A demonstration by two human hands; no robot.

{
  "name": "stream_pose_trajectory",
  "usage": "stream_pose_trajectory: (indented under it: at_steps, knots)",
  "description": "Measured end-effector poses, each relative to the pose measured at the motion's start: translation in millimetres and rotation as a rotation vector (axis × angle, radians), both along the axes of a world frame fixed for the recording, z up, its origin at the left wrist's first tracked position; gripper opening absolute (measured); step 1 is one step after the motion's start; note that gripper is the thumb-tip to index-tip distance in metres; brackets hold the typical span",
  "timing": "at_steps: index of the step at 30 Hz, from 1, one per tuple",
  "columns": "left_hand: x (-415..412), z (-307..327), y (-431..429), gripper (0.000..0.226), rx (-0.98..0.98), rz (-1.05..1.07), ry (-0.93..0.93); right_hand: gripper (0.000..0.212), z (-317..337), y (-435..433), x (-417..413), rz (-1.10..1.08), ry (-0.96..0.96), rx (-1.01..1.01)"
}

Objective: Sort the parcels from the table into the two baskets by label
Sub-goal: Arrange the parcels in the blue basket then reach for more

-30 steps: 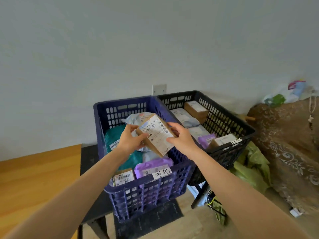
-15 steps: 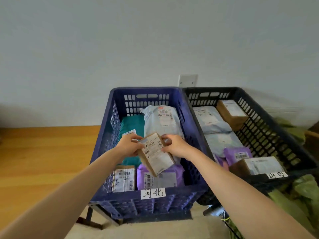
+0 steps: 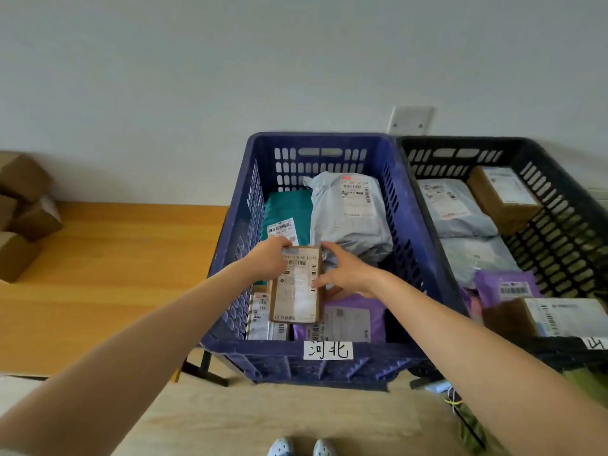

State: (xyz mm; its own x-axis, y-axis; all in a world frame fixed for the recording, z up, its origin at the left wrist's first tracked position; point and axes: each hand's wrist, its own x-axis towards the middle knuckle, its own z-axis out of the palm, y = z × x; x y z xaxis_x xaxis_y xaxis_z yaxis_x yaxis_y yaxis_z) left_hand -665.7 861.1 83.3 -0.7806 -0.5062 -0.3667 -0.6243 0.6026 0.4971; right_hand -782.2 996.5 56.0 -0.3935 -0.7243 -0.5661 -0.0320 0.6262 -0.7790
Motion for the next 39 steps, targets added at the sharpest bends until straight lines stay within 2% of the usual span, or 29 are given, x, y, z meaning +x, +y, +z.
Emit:
stream_pose_trajectory:
  at_steps: [4,10,16,23,28,31,33,36,39]
  knots:
    - [9.3,-2.6,-1.1,0.04,-0.19,-0.158,-0.15,0.077,-5.1,-6.6,14.1,0.04,-0.085,0.056]
    - [25.8,-12.9,-2.8,0.035,-0.207,-0.268,-0.243,0.065,-17.4,-8.2,28.5,0.14,-0.088,0.13]
    - [38.0,-14.2,5.2,0.03,-0.485,-0.389,-0.348,0.07,-18.9,-18.7,36.7,0.224,-0.053,0.158]
    - [47.2,-22.0,9.1,0.087,-0.515,-0.506,-0.406,0.07,-23.4,-21.6,43.4,0.263,0.005,0.175]
    - [47.0,-26.5,14.8,0.105,-0.523,-0.536,-0.483,0.073,-25.4,-23.0,44.8,0.336,0.144,0.189]
    - [48.1,-25.0,13.0,0.1,-0.507,-0.521,-0.483,0.08,-24.1,-23.5,45.5,0.388,0.21,0.195]
    - [49.1,-24.2,13.0,0.088,-0.522,-0.511,-0.465,0.086,-23.3,-23.3,43.5,0.413,0.264,0.194]
    - [46.2,-18.5,12.1,0.059,-0.68,-0.542,-0.393,0.078,-18.4,-23.5,38.3,0.377,0.312,0.133]
    - [38.5,-2.2,6.7,0.047,-0.841,-0.543,-0.329,0.067,-9.7,-25.8,30.5,0.265,0.31,0.011]
